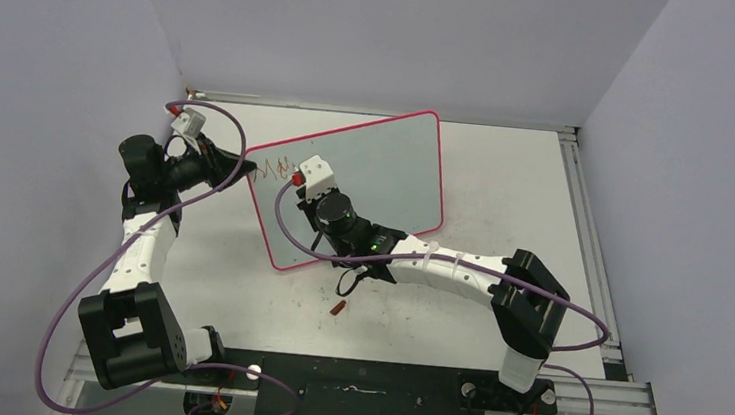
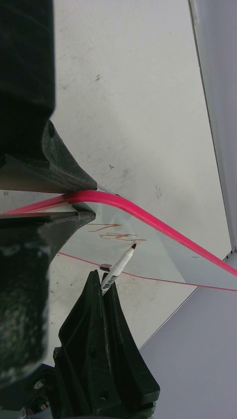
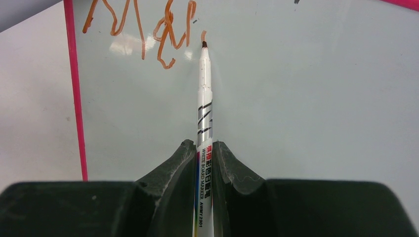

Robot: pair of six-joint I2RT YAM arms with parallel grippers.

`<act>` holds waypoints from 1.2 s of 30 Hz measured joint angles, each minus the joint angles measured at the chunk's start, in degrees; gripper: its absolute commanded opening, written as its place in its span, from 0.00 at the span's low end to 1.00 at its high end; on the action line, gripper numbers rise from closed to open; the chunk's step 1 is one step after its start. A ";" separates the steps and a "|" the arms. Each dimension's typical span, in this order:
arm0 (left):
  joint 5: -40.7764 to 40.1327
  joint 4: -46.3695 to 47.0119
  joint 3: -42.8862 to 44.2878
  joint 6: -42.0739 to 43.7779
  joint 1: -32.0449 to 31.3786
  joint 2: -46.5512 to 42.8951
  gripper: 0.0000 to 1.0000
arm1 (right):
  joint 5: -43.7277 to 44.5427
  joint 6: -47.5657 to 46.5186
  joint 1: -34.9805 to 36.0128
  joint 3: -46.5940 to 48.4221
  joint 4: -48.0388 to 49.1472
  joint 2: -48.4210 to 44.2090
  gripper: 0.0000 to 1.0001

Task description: Write a sentence on the whiteboard

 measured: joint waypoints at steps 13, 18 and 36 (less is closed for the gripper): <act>-0.13 -0.02 0.00 0.00 -0.02 -0.02 0.00 | 0.15 0.00 -1.92 0.07 -0.46 0.00 0.05; -0.11 -0.02 0.00 -0.02 -0.02 -0.02 0.00 | -0.44 -0.24 -2.08 1.27 -0.83 0.17 0.05; -0.15 -0.09 0.00 -0.02 0.00 -0.09 0.00 | -3.10 -0.37 -1.77 3.02 -2.29 2.84 0.05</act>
